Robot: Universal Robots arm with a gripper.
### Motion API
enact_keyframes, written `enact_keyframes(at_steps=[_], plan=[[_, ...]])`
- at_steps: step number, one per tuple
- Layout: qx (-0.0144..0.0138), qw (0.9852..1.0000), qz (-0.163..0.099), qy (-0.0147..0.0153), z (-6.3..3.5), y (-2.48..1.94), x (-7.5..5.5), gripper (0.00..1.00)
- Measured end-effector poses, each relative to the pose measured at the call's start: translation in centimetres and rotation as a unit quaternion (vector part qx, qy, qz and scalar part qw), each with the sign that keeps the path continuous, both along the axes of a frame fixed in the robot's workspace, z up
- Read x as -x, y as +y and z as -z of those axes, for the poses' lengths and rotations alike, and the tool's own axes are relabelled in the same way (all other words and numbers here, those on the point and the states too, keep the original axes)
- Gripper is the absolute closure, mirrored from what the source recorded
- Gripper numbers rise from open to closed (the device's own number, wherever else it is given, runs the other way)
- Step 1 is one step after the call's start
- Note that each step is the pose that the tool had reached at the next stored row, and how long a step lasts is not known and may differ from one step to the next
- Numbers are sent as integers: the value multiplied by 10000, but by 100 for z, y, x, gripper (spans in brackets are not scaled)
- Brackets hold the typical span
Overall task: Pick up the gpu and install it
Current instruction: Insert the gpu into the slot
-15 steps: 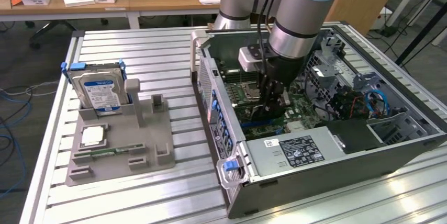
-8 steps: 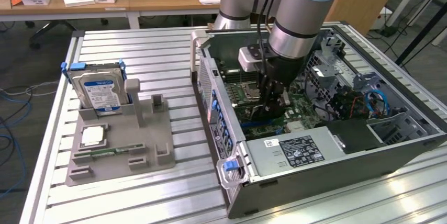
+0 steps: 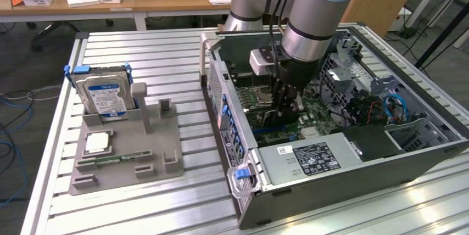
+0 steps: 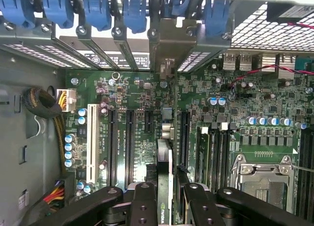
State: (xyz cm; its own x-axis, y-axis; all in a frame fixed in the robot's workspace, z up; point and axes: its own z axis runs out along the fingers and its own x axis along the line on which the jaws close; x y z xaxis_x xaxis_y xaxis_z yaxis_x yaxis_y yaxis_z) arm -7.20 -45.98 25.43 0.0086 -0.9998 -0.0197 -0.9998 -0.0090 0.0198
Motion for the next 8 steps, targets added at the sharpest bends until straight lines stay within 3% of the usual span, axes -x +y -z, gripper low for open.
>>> enact_keyframes(at_steps=[8], plan=[[2,10000,12,1,-20,-1,0,74]])
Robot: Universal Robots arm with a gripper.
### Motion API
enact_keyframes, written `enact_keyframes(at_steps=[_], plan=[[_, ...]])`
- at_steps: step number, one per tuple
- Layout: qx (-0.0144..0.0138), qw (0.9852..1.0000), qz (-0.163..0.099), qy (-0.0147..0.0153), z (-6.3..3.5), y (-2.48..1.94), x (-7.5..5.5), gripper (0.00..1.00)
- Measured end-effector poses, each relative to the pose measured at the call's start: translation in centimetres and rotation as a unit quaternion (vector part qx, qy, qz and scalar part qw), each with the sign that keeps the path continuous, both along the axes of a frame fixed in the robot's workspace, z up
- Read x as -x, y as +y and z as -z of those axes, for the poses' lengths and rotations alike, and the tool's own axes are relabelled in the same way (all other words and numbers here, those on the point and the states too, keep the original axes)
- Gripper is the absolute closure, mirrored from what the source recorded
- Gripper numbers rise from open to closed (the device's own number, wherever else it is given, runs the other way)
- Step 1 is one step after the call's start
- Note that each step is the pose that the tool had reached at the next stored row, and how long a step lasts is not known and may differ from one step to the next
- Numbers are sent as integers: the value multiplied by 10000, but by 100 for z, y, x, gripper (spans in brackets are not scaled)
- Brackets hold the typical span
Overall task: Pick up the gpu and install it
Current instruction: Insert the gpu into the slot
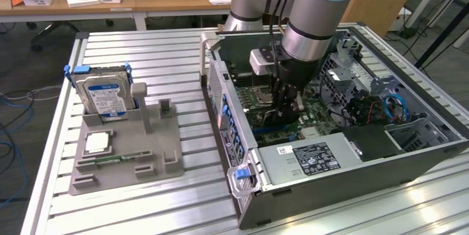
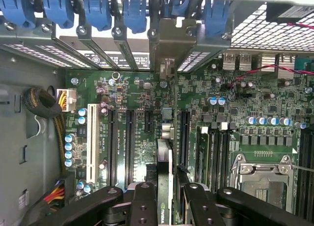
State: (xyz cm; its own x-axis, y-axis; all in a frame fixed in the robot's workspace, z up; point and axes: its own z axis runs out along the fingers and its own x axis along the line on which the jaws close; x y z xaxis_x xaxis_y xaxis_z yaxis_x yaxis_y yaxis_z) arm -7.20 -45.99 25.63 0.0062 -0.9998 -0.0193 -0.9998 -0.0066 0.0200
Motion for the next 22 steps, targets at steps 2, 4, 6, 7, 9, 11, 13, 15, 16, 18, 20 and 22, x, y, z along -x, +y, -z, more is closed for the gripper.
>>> enact_keyframes(at_steps=[2,4,6,7,9,11,13,15,16,18,20,22], plan=[[-1,10000,15,0,-27,0,0,74],[-2,10000,16,-1,-27,1,0,74],[-1,10000,25,0,-28,-2,1,74],[-1,10000,40,0,-28,-5,1,74],[-1,10000,66,0,-28,-10,1,74],[-2,10000,84,-1,-28,-16,1,74],[-1,10000,91,0,-27,-16,1,74],[-1,10000,96,-1,-22,-16,0,74],[1,10000,99,-2,-16,-16,0,74],[10,9999,104,-2,-7,-16,0,74],[14,9999,109,-2,3,-16,1,74],[19,9999,113,-2,14,-16,2,74]])
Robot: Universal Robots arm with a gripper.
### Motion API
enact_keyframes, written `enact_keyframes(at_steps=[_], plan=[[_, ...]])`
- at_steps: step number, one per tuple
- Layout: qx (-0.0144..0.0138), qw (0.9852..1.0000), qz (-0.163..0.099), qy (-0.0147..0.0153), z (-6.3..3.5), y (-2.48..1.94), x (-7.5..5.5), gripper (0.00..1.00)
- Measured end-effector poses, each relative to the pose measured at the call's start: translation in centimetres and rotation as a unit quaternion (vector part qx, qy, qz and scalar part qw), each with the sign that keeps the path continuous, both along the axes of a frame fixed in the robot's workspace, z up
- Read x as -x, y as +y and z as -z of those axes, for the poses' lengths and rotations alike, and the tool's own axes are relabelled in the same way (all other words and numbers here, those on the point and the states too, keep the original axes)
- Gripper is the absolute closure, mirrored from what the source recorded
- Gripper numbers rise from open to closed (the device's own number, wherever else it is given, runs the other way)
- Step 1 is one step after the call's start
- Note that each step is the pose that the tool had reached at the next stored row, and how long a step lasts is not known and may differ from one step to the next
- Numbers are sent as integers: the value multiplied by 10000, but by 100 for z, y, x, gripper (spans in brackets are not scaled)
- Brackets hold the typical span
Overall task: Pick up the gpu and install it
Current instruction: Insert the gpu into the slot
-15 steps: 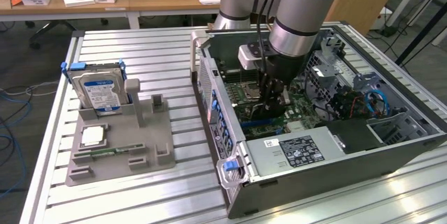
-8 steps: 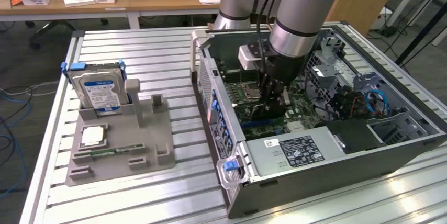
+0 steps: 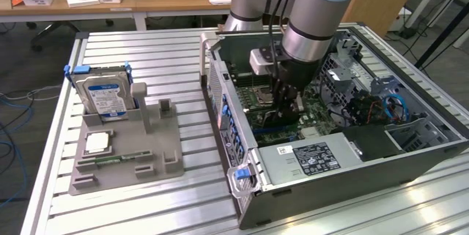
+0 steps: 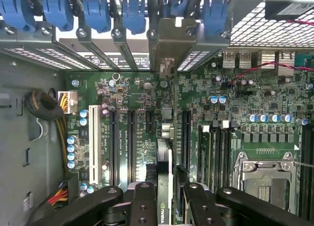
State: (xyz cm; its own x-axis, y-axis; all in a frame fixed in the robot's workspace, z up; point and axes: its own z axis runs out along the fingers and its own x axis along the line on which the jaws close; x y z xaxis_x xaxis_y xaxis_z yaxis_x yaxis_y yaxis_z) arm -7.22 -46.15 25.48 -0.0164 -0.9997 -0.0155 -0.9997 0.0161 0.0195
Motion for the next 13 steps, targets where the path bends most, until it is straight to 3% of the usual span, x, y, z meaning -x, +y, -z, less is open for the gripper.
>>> enact_keyframes(at_steps=[5,7,13], plan=[[5,10000,4,-1,24,0,6,74],[-8,10000,5,-10,42,2,6,74],[2,10000,15,-3,34,0,7,74]])
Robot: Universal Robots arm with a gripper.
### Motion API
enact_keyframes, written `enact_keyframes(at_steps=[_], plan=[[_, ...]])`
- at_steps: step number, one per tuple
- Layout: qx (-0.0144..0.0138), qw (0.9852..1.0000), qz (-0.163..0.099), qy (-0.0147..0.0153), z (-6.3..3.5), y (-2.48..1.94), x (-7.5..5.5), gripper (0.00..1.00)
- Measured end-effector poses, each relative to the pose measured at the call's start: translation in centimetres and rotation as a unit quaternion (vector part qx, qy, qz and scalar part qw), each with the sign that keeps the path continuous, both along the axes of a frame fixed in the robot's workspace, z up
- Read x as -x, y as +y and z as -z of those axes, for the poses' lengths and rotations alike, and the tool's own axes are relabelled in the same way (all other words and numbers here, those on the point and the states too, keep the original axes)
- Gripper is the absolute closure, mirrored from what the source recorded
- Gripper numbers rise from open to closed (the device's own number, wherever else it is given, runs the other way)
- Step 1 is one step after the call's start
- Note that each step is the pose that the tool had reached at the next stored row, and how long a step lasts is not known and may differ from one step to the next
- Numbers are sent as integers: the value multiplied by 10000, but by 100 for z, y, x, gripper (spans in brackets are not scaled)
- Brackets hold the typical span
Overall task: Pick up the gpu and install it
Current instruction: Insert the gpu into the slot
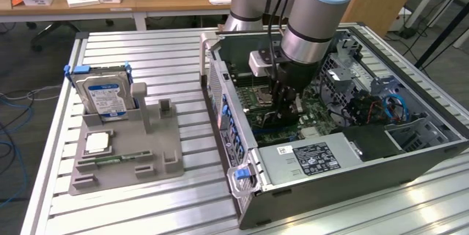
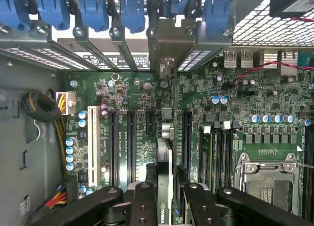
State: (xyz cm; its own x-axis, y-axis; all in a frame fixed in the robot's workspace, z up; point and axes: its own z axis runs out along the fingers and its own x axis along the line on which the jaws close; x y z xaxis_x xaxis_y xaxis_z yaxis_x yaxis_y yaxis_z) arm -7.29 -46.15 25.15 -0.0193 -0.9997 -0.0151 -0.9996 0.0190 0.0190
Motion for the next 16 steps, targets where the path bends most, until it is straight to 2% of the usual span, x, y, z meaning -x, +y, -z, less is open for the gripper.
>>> enact_keyframes(at_steps=[16], plan=[[8,10000,0,1,27,-2,2,74]])
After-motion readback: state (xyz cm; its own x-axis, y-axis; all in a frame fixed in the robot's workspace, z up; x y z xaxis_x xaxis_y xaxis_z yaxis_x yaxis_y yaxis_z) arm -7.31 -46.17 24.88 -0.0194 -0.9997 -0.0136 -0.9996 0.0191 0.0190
